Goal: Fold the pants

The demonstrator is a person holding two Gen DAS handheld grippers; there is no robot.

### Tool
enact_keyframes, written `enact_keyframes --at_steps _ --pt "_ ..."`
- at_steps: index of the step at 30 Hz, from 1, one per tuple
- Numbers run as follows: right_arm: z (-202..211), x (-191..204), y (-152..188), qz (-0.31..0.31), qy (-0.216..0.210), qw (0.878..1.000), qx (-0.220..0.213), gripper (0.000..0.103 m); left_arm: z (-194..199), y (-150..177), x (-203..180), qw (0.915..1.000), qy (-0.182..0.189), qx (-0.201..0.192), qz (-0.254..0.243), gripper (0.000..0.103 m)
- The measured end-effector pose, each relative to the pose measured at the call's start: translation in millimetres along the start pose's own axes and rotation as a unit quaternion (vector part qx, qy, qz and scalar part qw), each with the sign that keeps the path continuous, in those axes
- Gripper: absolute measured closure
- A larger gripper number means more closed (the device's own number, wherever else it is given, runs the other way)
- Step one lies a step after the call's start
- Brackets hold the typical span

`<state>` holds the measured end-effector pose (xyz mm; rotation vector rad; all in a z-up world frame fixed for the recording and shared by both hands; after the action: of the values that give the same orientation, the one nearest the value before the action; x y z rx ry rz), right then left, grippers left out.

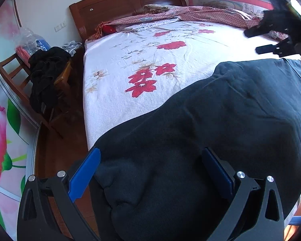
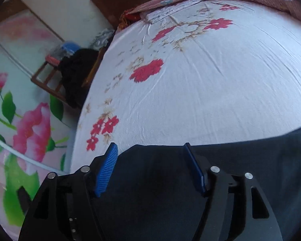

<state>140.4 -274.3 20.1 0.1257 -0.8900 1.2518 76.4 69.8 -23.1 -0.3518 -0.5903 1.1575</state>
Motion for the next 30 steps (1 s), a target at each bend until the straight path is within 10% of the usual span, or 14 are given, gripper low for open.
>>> enact_keyframes --at_steps 5,11,18,20,21,25,30 --pt "160 -157 20 -0.159 0.013 0.980 -0.117 0.031 31 -1 -9 0.9996 -0.025 -0.008 0.011 0.002" --pt "293 -336 69 -0.337 0.092 0.902 -0.253 0.031 71 -2 -56 0.9990 0.037 -0.011 0.021 0.002" --pt "267 -369 25 -0.310 0.105 0.919 -0.219 0.037 88 -16 -129 0.9961 0.072 -0.007 -0.052 0.002" --pt "260 -372 13 -0.307 0.128 0.922 -0.201 0.060 90 -19 -141 0.9953 0.072 -0.003 -0.065 0.002" --pt "259 -371 9 -0.311 0.118 0.923 -0.196 0.094 91 -18 -143 0.9953 0.070 0.000 -0.068 0.002" --pt "275 -338 -12 -0.245 0.067 0.941 -0.226 0.096 85 -13 -147 0.9952 0.069 0.026 -0.065 0.002" --pt "279 -372 2 -0.291 0.033 0.920 -0.260 0.096 75 -8 -147 0.9947 0.074 0.054 -0.046 0.002"
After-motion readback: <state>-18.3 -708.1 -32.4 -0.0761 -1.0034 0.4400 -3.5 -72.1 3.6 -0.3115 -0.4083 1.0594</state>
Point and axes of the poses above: each gripper's, at about its wrist camera, not at the fingertips, and z roughly against the way its jaws point, x to its left, y to its underside, the point moved 5 cm from there along -z, roughly the way its jaws point, and after that the axes turned 7 degrees about x, right-handed, at the moved point
